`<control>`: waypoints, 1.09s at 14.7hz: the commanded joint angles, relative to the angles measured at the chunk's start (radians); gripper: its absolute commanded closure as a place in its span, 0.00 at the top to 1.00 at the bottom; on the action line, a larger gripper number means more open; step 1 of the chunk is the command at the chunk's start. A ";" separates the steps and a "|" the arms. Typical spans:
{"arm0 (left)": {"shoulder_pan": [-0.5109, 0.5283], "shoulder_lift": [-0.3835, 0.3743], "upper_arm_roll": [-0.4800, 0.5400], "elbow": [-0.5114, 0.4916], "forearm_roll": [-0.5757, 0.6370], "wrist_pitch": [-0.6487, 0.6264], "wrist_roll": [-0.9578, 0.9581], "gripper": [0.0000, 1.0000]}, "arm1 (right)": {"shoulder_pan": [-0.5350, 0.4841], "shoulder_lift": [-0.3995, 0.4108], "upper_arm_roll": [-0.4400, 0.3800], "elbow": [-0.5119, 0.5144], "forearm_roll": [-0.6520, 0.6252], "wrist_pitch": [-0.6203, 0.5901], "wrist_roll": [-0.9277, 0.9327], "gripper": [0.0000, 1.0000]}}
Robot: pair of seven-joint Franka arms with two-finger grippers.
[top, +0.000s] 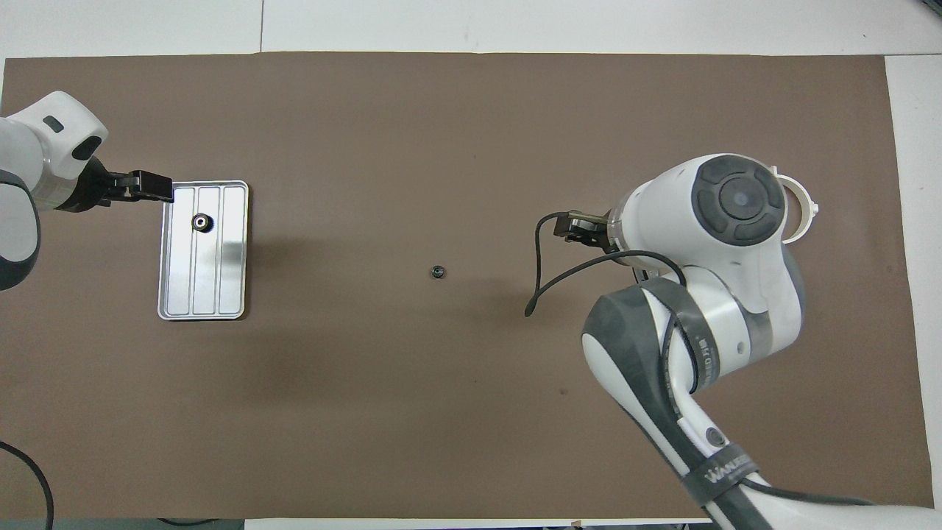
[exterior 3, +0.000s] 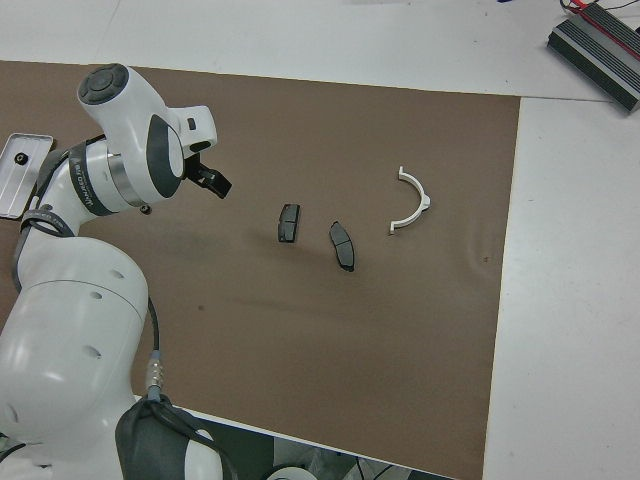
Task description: Place bearing gear from tray to pile
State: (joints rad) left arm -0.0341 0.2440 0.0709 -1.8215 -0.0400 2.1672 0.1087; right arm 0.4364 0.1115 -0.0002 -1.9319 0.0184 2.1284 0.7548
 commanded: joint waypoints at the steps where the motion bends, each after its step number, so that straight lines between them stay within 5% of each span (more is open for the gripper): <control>1: 0.000 0.047 -0.010 -0.041 -0.018 0.094 0.023 1.00 | 0.057 0.013 -0.003 0.020 0.003 -0.016 0.078 1.00; 8: -0.012 0.086 -0.010 -0.160 -0.018 0.268 0.025 1.00 | 0.146 0.164 -0.004 0.223 -0.015 -0.088 0.224 1.00; 16: -0.024 0.087 -0.010 -0.197 -0.018 0.312 0.025 1.00 | 0.217 0.373 -0.004 0.422 -0.093 -0.140 0.317 1.00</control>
State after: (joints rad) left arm -0.0478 0.3390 0.0511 -1.9869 -0.0401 2.4395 0.1127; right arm 0.6253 0.3941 -0.0005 -1.6122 -0.0302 2.0311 1.0154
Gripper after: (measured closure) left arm 0.000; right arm 0.000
